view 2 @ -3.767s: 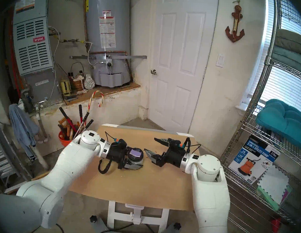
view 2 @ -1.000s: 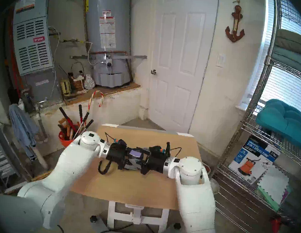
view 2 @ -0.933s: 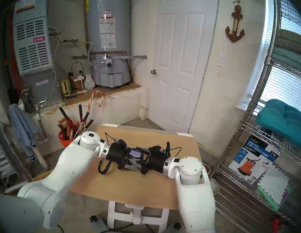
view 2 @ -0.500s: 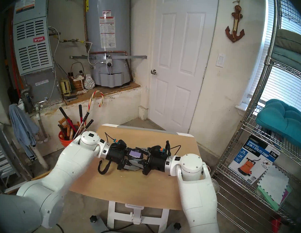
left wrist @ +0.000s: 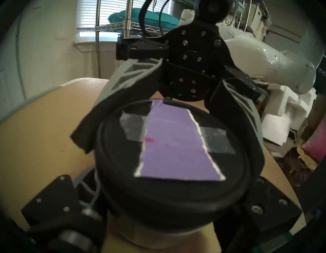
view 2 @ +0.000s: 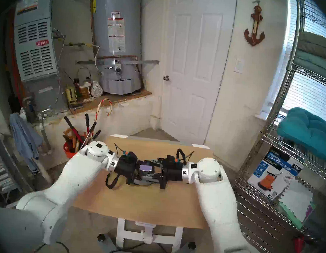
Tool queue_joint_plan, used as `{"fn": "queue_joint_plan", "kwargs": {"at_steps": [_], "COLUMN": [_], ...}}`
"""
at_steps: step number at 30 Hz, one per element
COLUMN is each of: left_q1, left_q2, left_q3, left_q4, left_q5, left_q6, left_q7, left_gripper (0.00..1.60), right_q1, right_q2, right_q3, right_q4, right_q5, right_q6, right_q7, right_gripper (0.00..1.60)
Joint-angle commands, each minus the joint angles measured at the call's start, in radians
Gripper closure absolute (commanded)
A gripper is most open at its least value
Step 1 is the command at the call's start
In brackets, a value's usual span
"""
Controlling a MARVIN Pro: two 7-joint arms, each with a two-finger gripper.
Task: Open paint jar
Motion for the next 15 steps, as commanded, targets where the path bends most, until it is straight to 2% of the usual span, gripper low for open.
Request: {"fn": "queue_joint_plan", "kwargs": {"at_steps": [1, 11, 12, 15], "left_q1": [-0.035, -0.044, -0.045, -0.047], "left_q2": [0.005, 0.010, 0.011, 0.013], "left_q3": [0.001, 0.012, 0.014, 0.019], "left_q4": [0.010, 0.032, 0.034, 0.040], "left_q5": [-0.029, -0.051, -0.053, -0.061], "left_q6": [-0.001, -0.016, -0.017, -0.022], "left_q7": [0.003, 0.003, 0.003, 0.003], "left_gripper": [1.60, 1.60, 1.60, 1.60], "right_q1": [0.110, 0.197, 0.203, 0.210], "right_q2": [-0.015, 0.002, 0.006, 0.017], "right_q3": [-0.070, -0.136, -0.145, -0.159], "right_q4": [0.052, 0.123, 0.129, 0.140], "right_q5": [0.034, 0.069, 0.073, 0.097], "right_q6": [-0.033, -0.053, -0.057, -0.063], "right_q7": [0.107, 0.116, 0.116, 0.116], "right_gripper": [1.60, 1.56, 1.36, 1.20]}}
